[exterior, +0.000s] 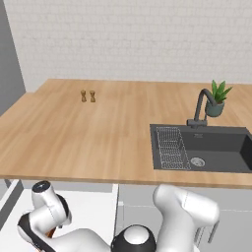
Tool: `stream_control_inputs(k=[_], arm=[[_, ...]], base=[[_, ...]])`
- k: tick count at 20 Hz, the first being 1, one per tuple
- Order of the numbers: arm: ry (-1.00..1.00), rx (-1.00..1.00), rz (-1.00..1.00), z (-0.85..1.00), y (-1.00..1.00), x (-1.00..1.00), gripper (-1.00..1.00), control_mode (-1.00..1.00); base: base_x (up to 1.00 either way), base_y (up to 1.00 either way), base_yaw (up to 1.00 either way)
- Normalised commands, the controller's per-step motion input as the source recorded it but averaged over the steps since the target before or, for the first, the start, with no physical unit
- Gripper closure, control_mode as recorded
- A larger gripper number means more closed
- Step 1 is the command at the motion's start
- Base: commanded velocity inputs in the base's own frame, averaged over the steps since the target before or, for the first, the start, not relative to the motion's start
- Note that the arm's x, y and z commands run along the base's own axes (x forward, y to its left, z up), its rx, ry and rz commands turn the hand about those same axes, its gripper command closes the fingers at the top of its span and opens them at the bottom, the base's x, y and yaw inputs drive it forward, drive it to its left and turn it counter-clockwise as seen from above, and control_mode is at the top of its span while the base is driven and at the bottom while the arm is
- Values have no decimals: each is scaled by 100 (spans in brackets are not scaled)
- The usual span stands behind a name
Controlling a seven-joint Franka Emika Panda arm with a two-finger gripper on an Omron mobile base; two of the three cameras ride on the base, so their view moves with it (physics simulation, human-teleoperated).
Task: Pick up the knife from the drawer and place it on the cutting board. Then place the meat from the plate to the cutting board.
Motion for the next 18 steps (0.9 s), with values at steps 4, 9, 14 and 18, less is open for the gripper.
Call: stream_control_inputs(k=[4,9,14,18], arm=[[0,0,0,-32,14,5,-100,-100],[0,0,0,-30,18,4,-100,-100],[0,0,0,-40,16,0,-100,-100],[0,0,0,-39,9,-2,100,-100]], base=[[0,0,0],[0,0,0],[0,0,0],[0,0,0]])
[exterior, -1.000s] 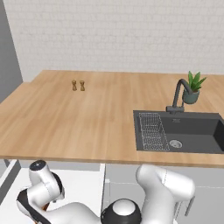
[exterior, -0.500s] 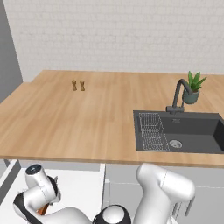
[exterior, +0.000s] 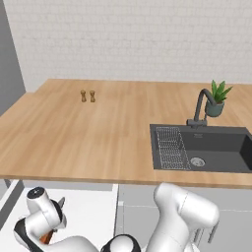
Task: Pick up the knife from the drawer and place it on the cutting board. Then place the meat from the plate to the cutting board.
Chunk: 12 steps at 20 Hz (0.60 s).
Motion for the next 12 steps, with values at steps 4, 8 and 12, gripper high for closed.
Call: stream_control_inputs(k=[4,8,12], arm=[[-3,0,0,-3,15,-8,100,-100],[-4,0,1,31,39,-67,100,-100],[-12,0,7,96,15,-87,100,-100]], base=[[0,0,0],[0,0,0],[0,0,0]])
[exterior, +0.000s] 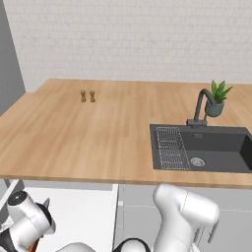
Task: Pick up the knife from the drawer and place it on the cutting board. Then place the meat from the plate to the cutting board.
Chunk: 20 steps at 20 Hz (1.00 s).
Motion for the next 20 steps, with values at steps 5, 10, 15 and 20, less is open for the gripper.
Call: stream_control_inputs(k=[5,10,15,20], arm=[[-16,-5,2,100,-3,-73,100,-100],[-17,-3,0,100,-56,-20,100,-100],[-6,0,-4,100,-80,21,100,-100],[-1,6,-14,100,-81,32,100,-100]], base=[[0,0,0],[0,0,0],[0,0,0],[0,0,0]])
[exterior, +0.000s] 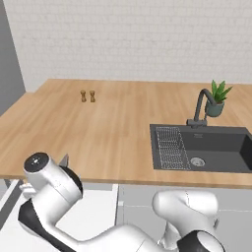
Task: Pick up the knife from the drawer and place it on the cutting board. Then place the meat from the plate to the cutting board.
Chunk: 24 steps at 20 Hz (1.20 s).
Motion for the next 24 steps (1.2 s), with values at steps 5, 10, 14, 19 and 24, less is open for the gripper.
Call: stream_control_inputs(k=[5,10,14,19,24], arm=[[0,11,-19,100,-95,31,100,-100],[0,16,-20,100,-99,31,100,-100],[0,14,-12,85,-74,35,100,-100],[0,11,0,15,-64,26,100,-100],[4,9,0,-26,-52,40,100,-100]], base=[[0,0,0],[0,0,0],[0,0,0],[0,0,0],[0,0,0]])
